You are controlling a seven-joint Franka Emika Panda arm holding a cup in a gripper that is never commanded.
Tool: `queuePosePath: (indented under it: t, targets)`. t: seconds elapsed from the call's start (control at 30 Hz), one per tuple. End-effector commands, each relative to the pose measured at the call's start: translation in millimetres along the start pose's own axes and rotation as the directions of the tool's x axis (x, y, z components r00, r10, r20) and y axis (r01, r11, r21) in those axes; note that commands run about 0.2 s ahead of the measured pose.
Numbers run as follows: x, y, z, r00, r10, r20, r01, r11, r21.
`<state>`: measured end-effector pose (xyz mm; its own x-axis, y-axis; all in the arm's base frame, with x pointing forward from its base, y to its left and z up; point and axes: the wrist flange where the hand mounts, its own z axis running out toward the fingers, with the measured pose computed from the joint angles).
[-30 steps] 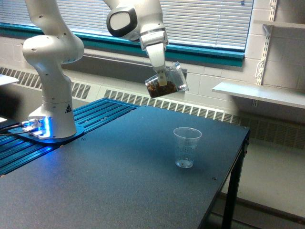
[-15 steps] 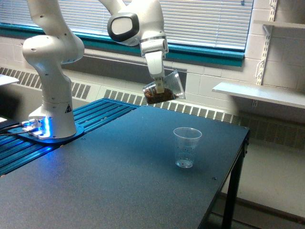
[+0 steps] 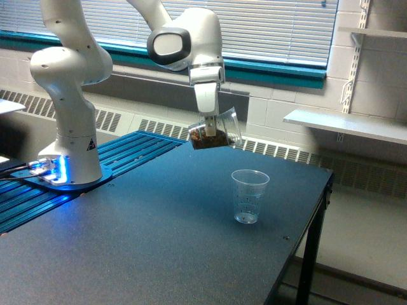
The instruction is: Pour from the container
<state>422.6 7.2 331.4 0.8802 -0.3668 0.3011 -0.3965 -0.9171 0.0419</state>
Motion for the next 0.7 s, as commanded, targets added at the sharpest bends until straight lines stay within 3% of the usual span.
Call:
queuePosePath:
  t: [0.03,0.7]
  targets:
    - [2,-11,1.3,0.999,0.036,0.002,-0.036,0.999,-0.022]
    - [4,-35,14.7,0.998,0.049,0.034,-0.046,0.995,-0.091]
